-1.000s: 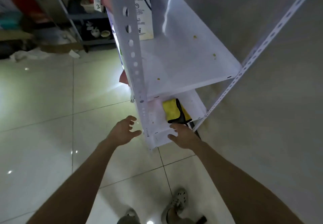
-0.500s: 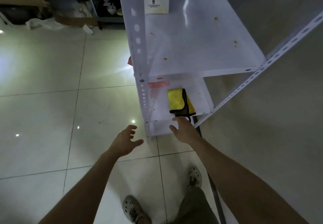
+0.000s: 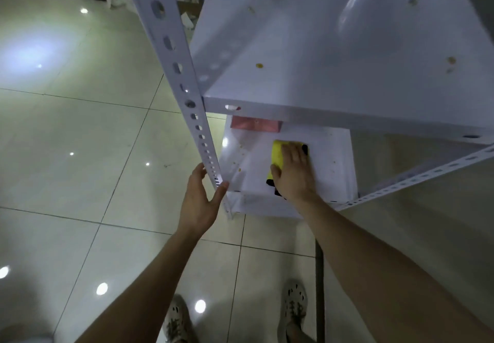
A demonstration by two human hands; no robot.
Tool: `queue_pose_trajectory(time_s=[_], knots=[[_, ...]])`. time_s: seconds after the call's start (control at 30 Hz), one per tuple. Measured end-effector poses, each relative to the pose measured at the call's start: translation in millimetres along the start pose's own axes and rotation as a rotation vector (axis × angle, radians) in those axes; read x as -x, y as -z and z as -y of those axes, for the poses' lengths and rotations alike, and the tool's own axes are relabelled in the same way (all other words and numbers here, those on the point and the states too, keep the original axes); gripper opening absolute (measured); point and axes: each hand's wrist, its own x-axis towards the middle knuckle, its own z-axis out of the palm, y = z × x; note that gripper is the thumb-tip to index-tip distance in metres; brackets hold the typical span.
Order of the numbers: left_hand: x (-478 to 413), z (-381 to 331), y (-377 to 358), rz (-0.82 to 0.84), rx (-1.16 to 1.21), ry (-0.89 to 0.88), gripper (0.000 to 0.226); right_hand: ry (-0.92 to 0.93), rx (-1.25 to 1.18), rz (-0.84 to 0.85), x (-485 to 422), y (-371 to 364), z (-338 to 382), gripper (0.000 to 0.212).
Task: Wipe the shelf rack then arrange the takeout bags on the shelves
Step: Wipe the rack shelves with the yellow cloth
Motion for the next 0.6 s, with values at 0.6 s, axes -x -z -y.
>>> queue_pose_trajectory(time_s=[0.6], knots=[[-66, 36, -55, -0.533, 0.032, -0.708, 0.014, 0.166, -0.215, -0.288, -30, -54, -11, 0.063]])
